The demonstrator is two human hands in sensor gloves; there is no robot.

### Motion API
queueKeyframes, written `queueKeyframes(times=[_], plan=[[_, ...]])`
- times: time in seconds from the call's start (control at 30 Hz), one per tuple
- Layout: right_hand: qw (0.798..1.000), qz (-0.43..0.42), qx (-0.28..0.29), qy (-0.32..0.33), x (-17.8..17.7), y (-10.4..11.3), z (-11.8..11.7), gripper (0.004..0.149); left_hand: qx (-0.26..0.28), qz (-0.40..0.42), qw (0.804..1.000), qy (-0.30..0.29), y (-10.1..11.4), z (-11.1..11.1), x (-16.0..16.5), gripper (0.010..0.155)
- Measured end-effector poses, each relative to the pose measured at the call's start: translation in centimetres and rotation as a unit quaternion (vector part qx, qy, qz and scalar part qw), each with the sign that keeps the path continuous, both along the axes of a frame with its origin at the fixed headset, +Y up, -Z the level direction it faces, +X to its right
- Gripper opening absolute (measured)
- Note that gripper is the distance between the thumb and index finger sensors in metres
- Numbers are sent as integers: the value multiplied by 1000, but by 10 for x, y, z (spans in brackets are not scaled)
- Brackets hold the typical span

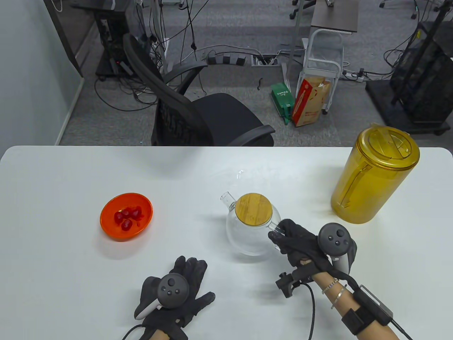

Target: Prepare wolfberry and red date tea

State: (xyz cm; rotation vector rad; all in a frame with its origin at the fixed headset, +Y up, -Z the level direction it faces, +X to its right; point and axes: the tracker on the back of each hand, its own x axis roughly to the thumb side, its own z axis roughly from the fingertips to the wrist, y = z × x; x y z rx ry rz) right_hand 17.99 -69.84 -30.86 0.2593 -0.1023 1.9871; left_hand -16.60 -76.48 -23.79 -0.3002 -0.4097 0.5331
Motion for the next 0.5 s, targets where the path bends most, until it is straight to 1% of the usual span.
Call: queueKeyframes(times=[0.1,0.27,0.4,0.5], plan=[[1000,-2,3,13,1,-7,20,38,1,5,1000,-1,0,0,0,82],[999,-26,-15,29,-3,-31,50,38,2,5,1000,-1,0,1,0,82],[999,-32,-21,39,-8,-47,67,38,3,3,1000,-2,-1,1,0,83],[998,-28,-17,45,-11,-54,73,38,2,1,1000,-2,-1,2,0,83]])
